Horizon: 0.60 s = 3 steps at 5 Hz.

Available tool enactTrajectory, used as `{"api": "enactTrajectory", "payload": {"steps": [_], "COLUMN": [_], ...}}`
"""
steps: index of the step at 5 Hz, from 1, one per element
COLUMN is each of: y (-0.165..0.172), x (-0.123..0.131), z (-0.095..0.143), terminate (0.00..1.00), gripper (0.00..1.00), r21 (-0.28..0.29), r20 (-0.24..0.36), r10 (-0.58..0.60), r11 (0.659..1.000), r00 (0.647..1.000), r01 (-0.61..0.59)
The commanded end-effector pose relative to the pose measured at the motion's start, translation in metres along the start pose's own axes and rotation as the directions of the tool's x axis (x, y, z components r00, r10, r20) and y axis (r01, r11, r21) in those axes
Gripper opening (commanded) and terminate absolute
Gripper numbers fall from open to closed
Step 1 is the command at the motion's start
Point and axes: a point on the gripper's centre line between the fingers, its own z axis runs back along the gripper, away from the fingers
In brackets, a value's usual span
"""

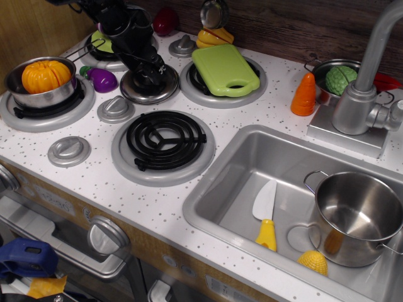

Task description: Put lid on stove

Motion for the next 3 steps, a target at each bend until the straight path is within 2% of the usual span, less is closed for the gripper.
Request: {"api": "enactTrajectory", "payload": {"steps": [1, 2, 3], "y": [0.0114, 0.0105, 0.0089], "x": [0.0111, 0.0122, 0.0126], "z": [0.0109, 0.0095, 0.0106], "terminate": [0.0, 0.0, 0.0], "gripper": [1.0, 0.0, 0.0], "r21": [0.031, 0.041, 0.048], "r20": [0.043, 0.04, 0.038], "r10": [-0.008, -0.004, 0.001], "r11": [0.999, 0.999, 0.999], "r00": [0.999, 0.999, 0.999], "r01": [0.007, 0.003, -0.003]}}
